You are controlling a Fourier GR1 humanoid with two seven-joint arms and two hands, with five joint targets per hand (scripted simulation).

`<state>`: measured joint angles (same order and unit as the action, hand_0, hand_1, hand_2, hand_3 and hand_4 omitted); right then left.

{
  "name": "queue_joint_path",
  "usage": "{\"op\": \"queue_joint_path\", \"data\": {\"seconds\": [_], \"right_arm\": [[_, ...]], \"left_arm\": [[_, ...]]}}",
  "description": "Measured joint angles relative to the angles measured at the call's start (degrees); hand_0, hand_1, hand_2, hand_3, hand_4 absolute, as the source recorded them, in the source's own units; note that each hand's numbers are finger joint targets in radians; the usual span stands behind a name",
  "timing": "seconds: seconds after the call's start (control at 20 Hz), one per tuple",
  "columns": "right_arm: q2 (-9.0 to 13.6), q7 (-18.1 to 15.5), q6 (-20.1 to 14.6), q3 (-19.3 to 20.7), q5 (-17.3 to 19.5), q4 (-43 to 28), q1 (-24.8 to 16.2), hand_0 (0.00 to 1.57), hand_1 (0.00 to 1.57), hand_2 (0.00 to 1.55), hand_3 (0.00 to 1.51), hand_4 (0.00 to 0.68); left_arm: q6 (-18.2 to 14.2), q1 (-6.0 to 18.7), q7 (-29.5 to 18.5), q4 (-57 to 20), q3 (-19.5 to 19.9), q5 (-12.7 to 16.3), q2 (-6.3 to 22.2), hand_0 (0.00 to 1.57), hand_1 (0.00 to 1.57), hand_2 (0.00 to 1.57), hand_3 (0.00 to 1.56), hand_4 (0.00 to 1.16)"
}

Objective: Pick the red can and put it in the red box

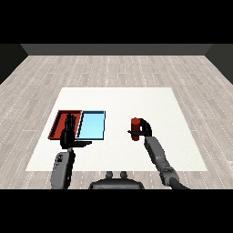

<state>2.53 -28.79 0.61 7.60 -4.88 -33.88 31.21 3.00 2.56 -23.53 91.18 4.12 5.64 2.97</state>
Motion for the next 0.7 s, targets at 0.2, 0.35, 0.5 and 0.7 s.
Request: {"op": "queue_joint_path", "data": {"seconds": [0.2,0.35,0.5,0.7], "right_arm": [[-0.03,1.53,-1.0,-1.45,0.81,-4.5,-1.78,1.44,1.44,1.44,1.37,0.602],[-0.19,1.82,-1.45,-2.55,1.46,-7.97,-2.67,1.43,1.43,1.43,1.37,0.623],[0.01,2.83,-1.46,-3.55,1.8,-12.47,-3.59,1.42,1.42,1.43,1.37,0.619],[0.49,5.08,-1.77,-5.33,2.38,-21.53,-6.96,1.43,1.43,1.43,1.38,0.622]], "left_arm": [[-0.63,-0.72,0.71,0.89,-1.2,-0.85,-0.64,0.0,0.0,0.0,0.0,0.0],[-0.53,-0.65,1.47,1.79,-1.77,-0.79,-0.84,0.0,0.0,0.0,0.0,0.0],[-0.5,-0.56,0.84,0.79,-2.5,-1.38,-1.27,0.0,0.0,0.0,0.0,0.0],[0.74,-0.62,1.41,1.07,-2.94,-1.12,-0.7,0.0,0.0,0.0,0.0,0.0]]}}
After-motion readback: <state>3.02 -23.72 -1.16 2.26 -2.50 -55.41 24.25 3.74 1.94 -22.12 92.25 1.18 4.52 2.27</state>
